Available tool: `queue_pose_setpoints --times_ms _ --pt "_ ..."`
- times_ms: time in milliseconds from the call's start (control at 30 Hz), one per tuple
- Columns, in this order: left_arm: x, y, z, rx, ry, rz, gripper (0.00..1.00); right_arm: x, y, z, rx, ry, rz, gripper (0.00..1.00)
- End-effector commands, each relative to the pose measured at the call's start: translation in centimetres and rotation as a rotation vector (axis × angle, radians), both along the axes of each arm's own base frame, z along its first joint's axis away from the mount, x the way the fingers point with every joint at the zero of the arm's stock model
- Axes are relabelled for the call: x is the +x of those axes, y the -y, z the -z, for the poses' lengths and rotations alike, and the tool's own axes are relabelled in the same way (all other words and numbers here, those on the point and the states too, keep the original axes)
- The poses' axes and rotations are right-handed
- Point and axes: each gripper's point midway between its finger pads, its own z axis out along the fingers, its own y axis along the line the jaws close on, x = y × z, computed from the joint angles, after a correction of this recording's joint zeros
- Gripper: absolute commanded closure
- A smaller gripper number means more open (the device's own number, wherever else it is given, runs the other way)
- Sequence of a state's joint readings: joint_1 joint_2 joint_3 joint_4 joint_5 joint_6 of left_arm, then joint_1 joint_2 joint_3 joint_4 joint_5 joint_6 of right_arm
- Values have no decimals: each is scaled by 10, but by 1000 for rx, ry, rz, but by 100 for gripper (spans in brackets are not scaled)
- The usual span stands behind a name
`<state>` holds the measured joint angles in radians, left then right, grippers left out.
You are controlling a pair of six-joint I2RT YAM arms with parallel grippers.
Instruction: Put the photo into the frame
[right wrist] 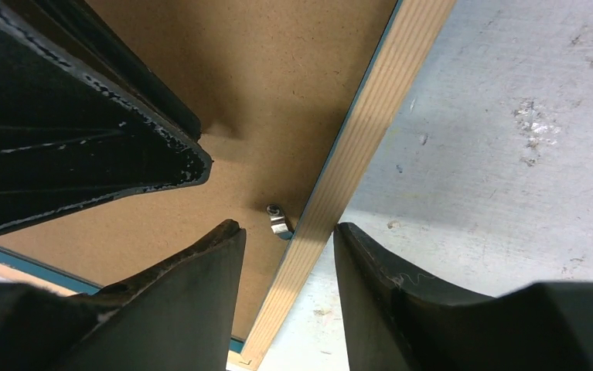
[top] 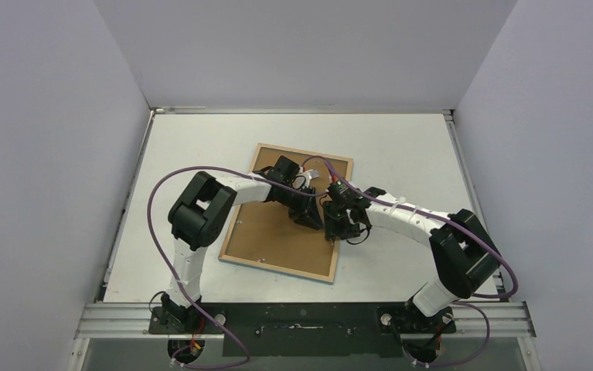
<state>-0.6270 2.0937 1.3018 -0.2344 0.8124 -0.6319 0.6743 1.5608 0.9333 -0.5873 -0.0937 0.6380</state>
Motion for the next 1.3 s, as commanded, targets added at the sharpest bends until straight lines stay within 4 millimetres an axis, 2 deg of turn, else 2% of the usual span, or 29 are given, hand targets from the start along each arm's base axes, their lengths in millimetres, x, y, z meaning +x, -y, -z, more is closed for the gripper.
queue_pose_setpoints --times_ms 0,267,500,833,1267 --pt "-3 2 7 -22 18 30 79 4 -6 -1 19 35 -25 54" --pt "-13 -27 51 196 -28 25 80 -2 0 2 5 33 -34 58" --pt "-19 -38 72 296 -46 34 80 -3 3 3 -26 32 -65 59" --pt "-24 -44 83 342 -57 41 80 -6 4 6 -68 35 -129 62" --pt "-26 -45 86 346 -56 56 81 6 20 18 -200 32 -85 85"
